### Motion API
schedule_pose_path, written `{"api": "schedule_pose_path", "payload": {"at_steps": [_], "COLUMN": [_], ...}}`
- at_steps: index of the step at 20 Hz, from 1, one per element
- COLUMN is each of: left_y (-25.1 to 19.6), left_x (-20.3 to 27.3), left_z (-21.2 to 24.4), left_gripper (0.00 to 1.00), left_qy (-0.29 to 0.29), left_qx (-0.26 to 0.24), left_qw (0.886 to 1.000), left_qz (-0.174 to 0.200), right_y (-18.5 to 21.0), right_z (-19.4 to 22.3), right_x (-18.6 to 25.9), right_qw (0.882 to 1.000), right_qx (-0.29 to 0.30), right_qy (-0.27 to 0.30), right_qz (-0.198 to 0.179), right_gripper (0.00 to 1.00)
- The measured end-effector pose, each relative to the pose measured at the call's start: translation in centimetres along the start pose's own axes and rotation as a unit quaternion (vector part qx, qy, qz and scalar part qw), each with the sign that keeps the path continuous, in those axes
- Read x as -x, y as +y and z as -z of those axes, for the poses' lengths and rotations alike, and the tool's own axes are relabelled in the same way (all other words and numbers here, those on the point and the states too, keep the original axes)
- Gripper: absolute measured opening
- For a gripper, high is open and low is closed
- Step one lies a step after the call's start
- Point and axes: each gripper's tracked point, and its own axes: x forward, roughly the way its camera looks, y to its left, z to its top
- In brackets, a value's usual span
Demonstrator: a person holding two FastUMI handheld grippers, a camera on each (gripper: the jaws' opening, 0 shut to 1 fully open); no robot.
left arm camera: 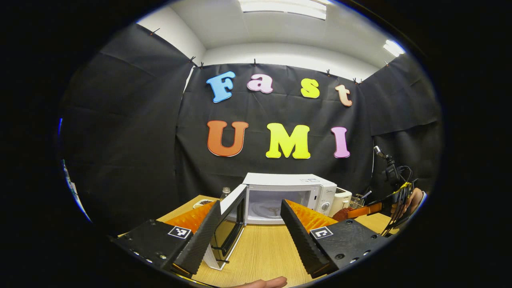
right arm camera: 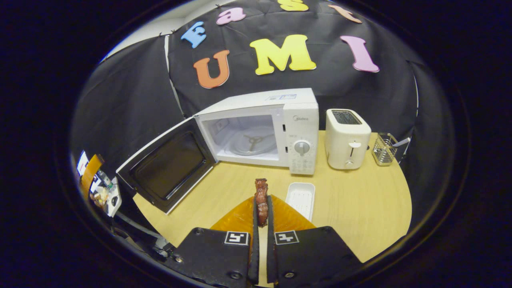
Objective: Open the microwave oven with the left hand, put the food in, and close the microwave oven.
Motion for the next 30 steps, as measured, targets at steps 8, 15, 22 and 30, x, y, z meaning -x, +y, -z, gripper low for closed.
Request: {"api": "schedule_pose_path", "payload": {"at_steps": [8,15,22,30], "left_y": [3.7,7.8,11.6,12.0], "left_x": [0.8,1.0,0.4,0.1], "left_z": [1.9,4.6,6.0,6.0], "left_gripper": [0.92,0.92,0.92,0.92], "left_qy": [0.02,0.047,0.052,0.05], "left_qx": [0.002,0.016,0.008,0.012], "left_qw": [1.0,0.997,0.996,0.996], "left_qz": [-0.019,-0.052,-0.078,-0.079], "right_y": [6.6,10.3,10.8,6.8], "right_z": [-3.3,-5.8,-8.8,-11.2], "right_x": [-6.7,-15.2,-23.8,-31.6], "right_qw": [0.997,0.992,0.981,0.93], "right_qx": [0.048,0.017,-0.093,-0.295], "right_qy": [-0.051,-0.11,-0.157,-0.199], "right_qz": [0.041,0.063,0.061,0.088], "right_gripper": [0.11,0.11,0.11,0.11]}}
